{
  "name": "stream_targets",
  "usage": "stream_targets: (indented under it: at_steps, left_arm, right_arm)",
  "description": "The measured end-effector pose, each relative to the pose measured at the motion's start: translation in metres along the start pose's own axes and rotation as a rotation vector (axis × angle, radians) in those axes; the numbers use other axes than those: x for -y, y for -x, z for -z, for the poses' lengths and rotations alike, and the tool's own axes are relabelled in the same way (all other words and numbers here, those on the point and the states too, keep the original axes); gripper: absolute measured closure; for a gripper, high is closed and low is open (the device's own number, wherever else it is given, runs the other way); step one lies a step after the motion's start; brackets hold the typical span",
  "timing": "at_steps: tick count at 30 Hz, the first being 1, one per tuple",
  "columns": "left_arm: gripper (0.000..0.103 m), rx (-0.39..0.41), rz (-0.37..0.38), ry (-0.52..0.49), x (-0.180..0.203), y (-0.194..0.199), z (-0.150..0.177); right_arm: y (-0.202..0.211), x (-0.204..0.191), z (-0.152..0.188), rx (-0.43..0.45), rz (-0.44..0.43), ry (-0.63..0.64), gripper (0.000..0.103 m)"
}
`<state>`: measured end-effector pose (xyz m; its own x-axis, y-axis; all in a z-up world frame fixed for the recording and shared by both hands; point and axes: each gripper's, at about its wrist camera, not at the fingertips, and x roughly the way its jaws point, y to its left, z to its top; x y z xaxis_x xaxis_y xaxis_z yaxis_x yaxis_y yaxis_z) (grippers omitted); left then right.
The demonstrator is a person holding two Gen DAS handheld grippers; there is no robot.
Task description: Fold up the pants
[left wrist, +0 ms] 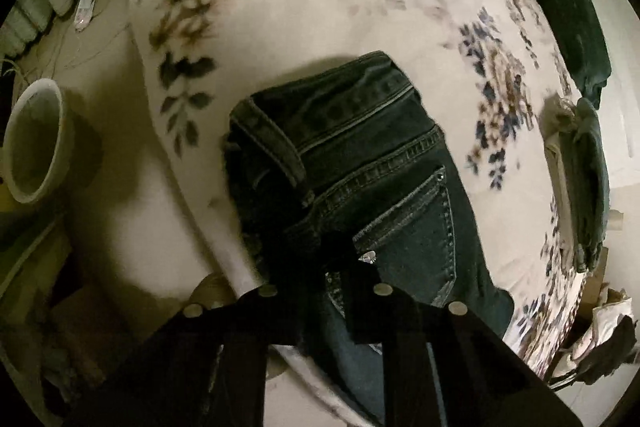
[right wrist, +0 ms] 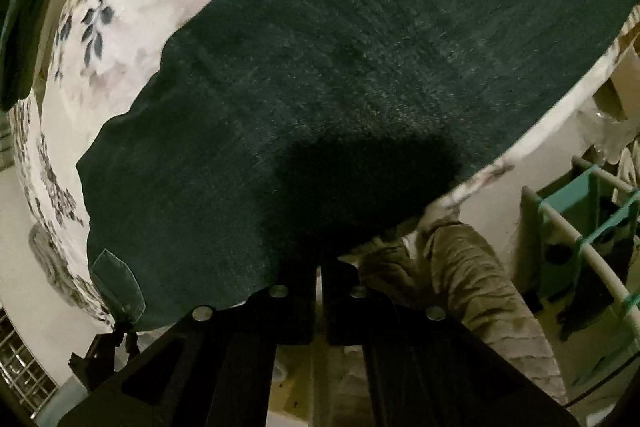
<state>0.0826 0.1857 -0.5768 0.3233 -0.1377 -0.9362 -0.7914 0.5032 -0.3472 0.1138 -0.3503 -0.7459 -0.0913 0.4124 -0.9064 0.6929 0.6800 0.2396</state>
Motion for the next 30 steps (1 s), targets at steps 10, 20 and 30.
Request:
stream_targets:
  at_steps: [10,20,30]
  left_arm:
    - [0.086,-0.073,-0.046,-0.003,-0.011,-0.023,-0.001]
    - [0.027,-0.007,-0.058,-0.263,0.083,0.027,0.024]
    - [0.021,-0.146,-0.027,-0.409,0.141,-0.071,0.045]
  right_arm:
    - [-0.022,0.006,-0.019,-0.108,0.055,0.015,0.1]
    - [0.048,-0.105,-0.043,-0.2,-0.125,0.369,0.042]
    - [-0.044,-0.289,-0.1,-0.347,-0.187,0.706,0.042]
